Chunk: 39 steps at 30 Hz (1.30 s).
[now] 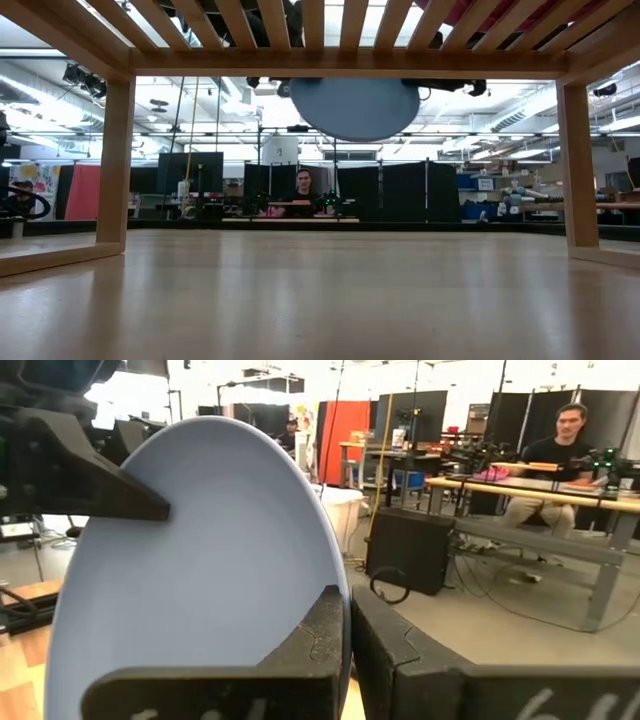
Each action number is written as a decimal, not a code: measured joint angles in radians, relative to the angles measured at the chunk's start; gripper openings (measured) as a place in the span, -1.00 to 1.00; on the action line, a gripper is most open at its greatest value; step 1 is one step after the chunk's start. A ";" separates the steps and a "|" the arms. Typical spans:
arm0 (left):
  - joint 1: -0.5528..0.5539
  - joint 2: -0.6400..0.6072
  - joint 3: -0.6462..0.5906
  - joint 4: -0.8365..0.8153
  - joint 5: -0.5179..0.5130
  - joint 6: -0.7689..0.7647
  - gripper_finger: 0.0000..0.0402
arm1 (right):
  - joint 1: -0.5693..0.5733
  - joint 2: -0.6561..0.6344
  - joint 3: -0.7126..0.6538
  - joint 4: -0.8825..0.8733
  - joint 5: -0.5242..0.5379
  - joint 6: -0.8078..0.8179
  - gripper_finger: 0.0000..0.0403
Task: Place and stack plates onto a shelf
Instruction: Stack the blue plate on top of the black plate on the shelf
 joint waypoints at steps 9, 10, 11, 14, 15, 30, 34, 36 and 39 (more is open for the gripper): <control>0.002 0.000 0.000 -0.003 -0.013 0.002 -0.88 | 0.001 0.000 0.001 0.004 -0.022 0.004 -0.85; 0.002 0.000 0.000 -0.003 -0.013 0.002 -0.88 | 0.002 0.000 0.001 0.004 -0.024 0.006 -0.83; 0.002 0.000 0.000 -0.003 -0.012 0.004 -0.88 | 0.002 0.000 0.001 0.005 -0.027 0.012 -0.81; 0.002 0.000 0.000 -0.003 -0.005 0.004 -0.86 | 0.002 0.000 0.001 0.004 -0.033 0.054 -0.74; 0.001 0.000 0.000 -0.002 -0.005 0.004 -0.84 | 0.002 0.000 0.001 0.004 -0.033 0.066 -0.71; 0.002 0.000 0.000 -0.001 -0.001 0.003 -0.84 | 0.002 0.000 0.001 0.001 -0.130 0.081 -0.05; 0.002 0.000 0.000 -0.001 -0.001 0.003 -0.84 | 0.002 -0.013 0.001 0.000 -0.129 0.081 0.13; 0.002 0.000 0.000 -0.001 -0.001 0.003 -0.84 | 0.005 -0.029 0.001 -0.003 -0.129 0.080 0.19; 0.002 0.000 0.000 -0.002 -0.002 0.002 -0.84 | 0.018 -0.065 0.001 -0.012 -0.129 0.077 0.25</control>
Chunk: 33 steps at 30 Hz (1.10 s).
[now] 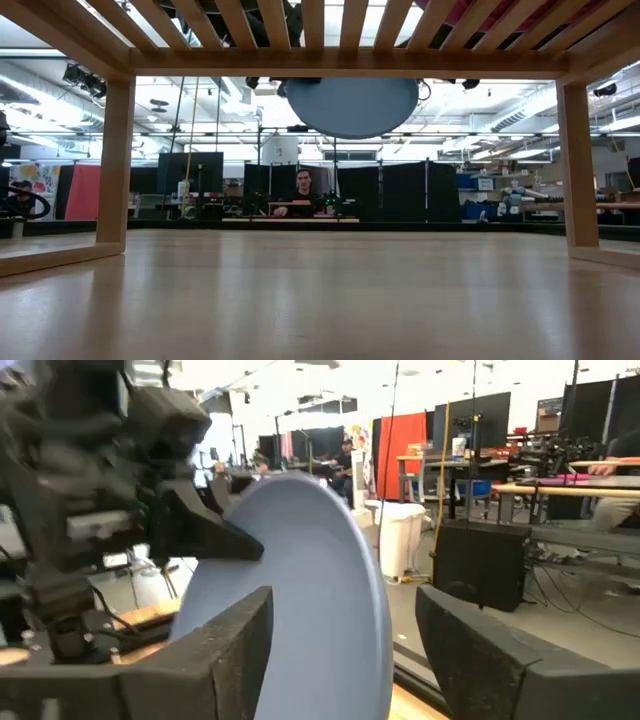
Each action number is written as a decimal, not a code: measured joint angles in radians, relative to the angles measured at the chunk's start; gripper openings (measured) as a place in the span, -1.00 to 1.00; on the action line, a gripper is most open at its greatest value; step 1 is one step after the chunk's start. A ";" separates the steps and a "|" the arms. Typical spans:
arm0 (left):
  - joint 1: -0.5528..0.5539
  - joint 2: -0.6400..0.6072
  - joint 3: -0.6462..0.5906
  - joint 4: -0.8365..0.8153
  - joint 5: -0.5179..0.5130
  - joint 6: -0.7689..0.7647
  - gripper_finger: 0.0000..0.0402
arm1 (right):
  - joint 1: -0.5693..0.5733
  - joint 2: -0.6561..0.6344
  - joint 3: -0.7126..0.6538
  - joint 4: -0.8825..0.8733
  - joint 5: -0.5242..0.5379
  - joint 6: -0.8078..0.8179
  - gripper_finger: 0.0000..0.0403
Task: Place and stack plates onto a shelf
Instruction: Stack the blue plate on top of the black plate on the shelf
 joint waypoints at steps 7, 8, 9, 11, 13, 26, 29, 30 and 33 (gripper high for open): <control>0.000 0.000 0.000 -0.009 0.000 0.000 -0.84 | 0.023 -0.165 0.000 -0.195 -0.035 -0.013 0.25; 0.000 0.000 0.000 -0.009 0.000 0.000 -0.84 | 0.025 -0.194 0.000 -0.235 -0.046 -0.012 0.25; 0.000 0.000 0.000 -0.009 0.000 0.000 -0.84 | 0.026 -0.222 0.000 -0.273 -0.058 -0.010 0.25; 0.000 0.000 0.000 -0.009 0.000 0.000 -0.84 | 0.027 -0.279 0.000 -0.344 -0.077 -0.011 0.24; 0.000 0.000 0.000 -0.009 0.000 0.000 -0.84 | 0.027 -0.334 0.000 -0.414 -0.097 -0.018 0.24; 0.000 0.000 0.000 -0.010 0.000 0.001 -0.83 | 0.027 -0.686 0.000 -0.898 -0.286 -0.070 0.22; 0.000 0.000 0.000 -0.010 0.000 0.001 -0.83 | 0.027 -0.755 -0.001 -1.025 -0.313 -0.043 0.21; 0.000 0.000 0.000 -0.010 0.000 0.001 -0.83 | 0.027 -0.777 -0.001 -1.060 -0.313 -0.025 0.20; 0.000 0.000 0.000 -0.010 0.000 0.002 -0.83 | 0.027 -0.832 -0.001 -1.146 -0.312 0.034 0.19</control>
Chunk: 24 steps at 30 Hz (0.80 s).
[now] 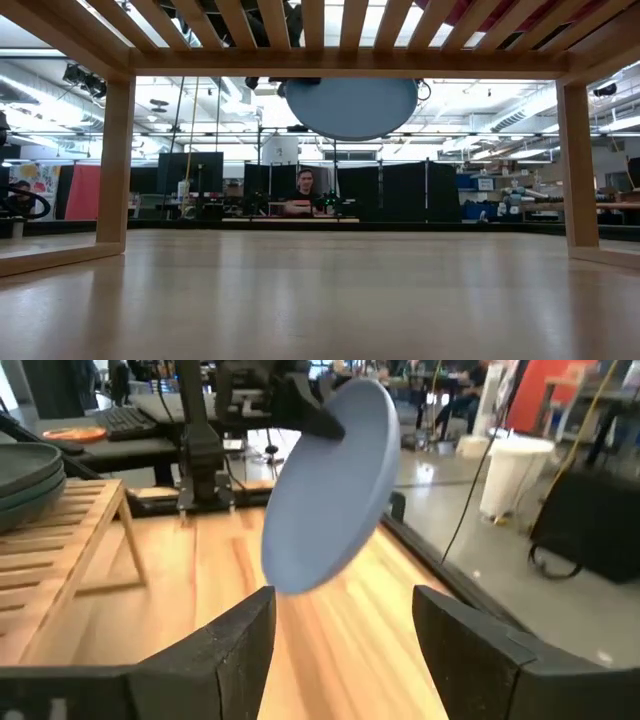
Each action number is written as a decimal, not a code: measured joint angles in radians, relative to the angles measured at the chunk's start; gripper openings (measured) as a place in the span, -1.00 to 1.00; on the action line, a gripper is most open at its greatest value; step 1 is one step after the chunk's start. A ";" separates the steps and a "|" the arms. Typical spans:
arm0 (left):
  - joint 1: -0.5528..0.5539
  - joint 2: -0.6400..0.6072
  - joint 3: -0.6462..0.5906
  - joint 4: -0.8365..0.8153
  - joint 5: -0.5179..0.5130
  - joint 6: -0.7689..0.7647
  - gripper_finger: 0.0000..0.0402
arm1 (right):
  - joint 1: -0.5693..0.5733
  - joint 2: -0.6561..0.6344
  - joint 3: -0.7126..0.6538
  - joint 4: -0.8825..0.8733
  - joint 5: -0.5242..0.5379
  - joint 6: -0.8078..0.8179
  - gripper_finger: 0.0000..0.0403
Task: Place and stack plates onto a shelf
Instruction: Stack the blue plate on top of the black plate on the shelf
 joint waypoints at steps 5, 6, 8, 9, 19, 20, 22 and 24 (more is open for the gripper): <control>0.000 0.000 0.000 0.000 0.000 0.000 -0.83 | 0.000 -0.062 0.000 -0.063 0.000 0.034 0.19; 0.000 0.000 0.000 0.002 0.000 0.000 -0.83 | 0.000 -0.071 0.000 -0.064 0.000 0.033 0.19; 0.000 0.000 0.000 0.012 0.003 -0.004 -0.83 | 0.000 -0.086 0.000 -0.063 0.001 0.030 0.19; 0.000 -0.004 0.000 0.017 0.011 -0.010 -0.83 | 0.000 -0.092 0.000 -0.063 0.001 0.030 0.19; -0.001 -0.070 0.107 -0.051 0.191 -0.069 -0.83 | 0.000 -0.108 0.000 -0.063 0.003 0.032 0.19; -0.004 -0.072 0.129 -0.078 0.222 -0.078 -0.83 | 0.000 -0.108 0.000 -0.063 0.003 0.033 0.19; -0.014 -0.071 0.183 -0.160 0.285 -0.099 -0.83 | 0.000 -0.108 0.000 -0.063 0.003 0.033 0.19; -0.026 -0.070 0.242 -0.263 0.348 -0.123 -0.83 | 0.000 -0.108 0.000 -0.063 0.003 0.034 0.19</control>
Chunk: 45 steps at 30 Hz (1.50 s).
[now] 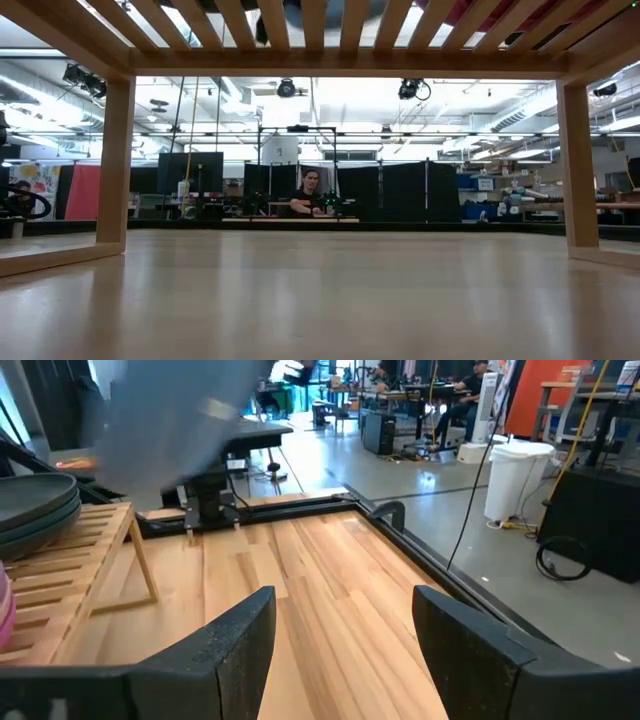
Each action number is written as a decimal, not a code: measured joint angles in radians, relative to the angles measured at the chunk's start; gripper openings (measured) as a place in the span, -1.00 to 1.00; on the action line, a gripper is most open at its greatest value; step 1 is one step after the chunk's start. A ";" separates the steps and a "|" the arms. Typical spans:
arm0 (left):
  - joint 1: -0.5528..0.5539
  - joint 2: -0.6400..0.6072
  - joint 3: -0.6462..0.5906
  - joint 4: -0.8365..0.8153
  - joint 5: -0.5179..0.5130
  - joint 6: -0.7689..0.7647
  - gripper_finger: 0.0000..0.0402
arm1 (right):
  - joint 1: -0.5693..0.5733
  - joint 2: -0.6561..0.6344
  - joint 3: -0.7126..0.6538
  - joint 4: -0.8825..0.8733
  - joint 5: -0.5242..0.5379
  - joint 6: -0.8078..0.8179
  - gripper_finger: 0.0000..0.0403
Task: Place and stack plates onto a shelf
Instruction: Stack the blue plate on top of the black plate on the shelf
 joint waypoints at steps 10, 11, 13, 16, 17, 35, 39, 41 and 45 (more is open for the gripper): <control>-0.120 0.000 0.202 -0.422 0.156 -0.122 -0.83 | 0.000 0.000 0.000 0.000 0.000 0.001 0.19; -0.137 0.000 0.210 -0.458 0.163 -0.134 -0.83 | 0.000 0.000 0.000 0.000 0.000 0.001 0.19; -0.176 0.000 0.213 -0.506 0.170 -0.169 -0.83 | 0.000 0.000 0.000 0.000 0.000 0.001 0.19; -0.240 0.000 0.214 -0.549 0.171 -0.235 -0.83 | 0.000 0.000 0.000 0.000 0.000 0.001 0.19; -0.261 0.002 0.214 -0.562 0.171 -0.253 -0.83 | 0.000 0.000 0.000 0.000 0.000 0.001 0.19; -0.551 0.021 0.214 -0.587 0.066 -0.446 -0.83 | 0.000 0.000 0.000 0.001 0.000 0.002 0.19; -0.587 0.039 0.215 -0.588 0.036 -0.459 -0.83 | 0.000 0.000 0.000 0.001 -0.001 0.002 0.19; -0.595 0.046 0.214 -0.600 0.021 -0.459 -0.83 | 0.000 0.000 0.000 0.001 -0.001 0.002 0.19; -0.594 0.060 0.214 -0.613 -0.008 -0.450 -0.83 | 0.000 0.000 0.000 0.005 -0.011 0.004 0.19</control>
